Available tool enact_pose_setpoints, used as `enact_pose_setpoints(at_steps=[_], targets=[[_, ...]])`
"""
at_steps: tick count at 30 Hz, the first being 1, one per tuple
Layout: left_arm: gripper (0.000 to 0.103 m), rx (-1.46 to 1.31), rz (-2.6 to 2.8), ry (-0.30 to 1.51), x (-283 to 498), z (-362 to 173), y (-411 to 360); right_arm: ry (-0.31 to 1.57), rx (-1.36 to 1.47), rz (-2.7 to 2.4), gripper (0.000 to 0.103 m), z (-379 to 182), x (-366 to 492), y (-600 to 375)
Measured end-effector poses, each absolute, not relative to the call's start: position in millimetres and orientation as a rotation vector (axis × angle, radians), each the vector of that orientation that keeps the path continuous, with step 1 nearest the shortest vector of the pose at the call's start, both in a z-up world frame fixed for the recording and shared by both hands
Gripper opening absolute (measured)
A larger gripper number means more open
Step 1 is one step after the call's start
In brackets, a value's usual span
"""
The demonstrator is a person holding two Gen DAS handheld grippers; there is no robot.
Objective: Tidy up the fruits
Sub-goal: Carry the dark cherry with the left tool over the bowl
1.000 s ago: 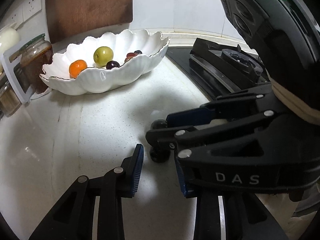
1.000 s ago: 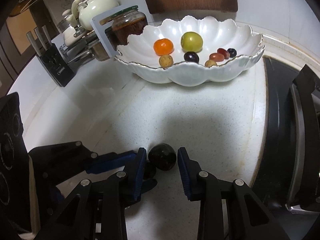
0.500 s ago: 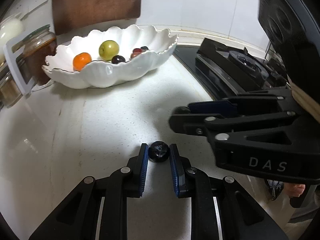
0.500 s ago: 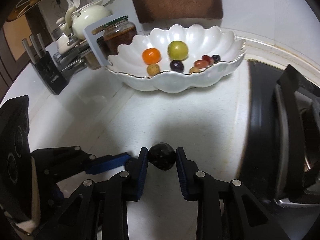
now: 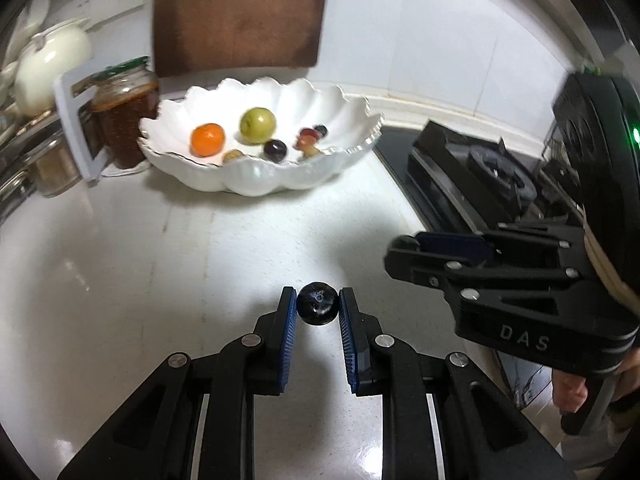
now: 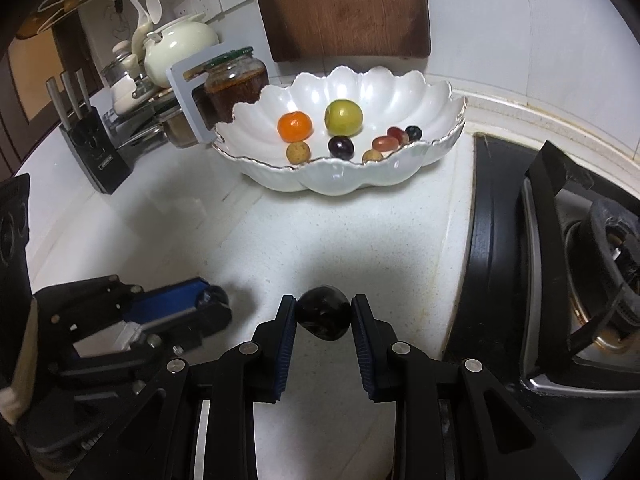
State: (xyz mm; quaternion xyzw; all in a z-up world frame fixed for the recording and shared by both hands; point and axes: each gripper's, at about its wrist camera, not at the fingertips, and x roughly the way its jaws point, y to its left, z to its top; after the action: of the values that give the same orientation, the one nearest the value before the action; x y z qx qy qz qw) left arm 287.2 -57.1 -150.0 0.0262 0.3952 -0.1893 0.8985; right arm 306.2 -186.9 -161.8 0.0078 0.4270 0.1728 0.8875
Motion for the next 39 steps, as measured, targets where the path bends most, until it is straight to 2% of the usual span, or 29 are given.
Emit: enact_pose_setpoints(at_steps=[22,39], targets=[[0.022,-0.007,-0.302,0.628,274.9,-80.5,-20.2,0.693,-0.03,0.288,0.029,-96.4,280.7,-177.3],[0.022,-0.003,-0.277,0.519,313.6,-37.2,-14.5,0.566,-0.033,0.232,0.03,-56.8,312.5,-167.5]])
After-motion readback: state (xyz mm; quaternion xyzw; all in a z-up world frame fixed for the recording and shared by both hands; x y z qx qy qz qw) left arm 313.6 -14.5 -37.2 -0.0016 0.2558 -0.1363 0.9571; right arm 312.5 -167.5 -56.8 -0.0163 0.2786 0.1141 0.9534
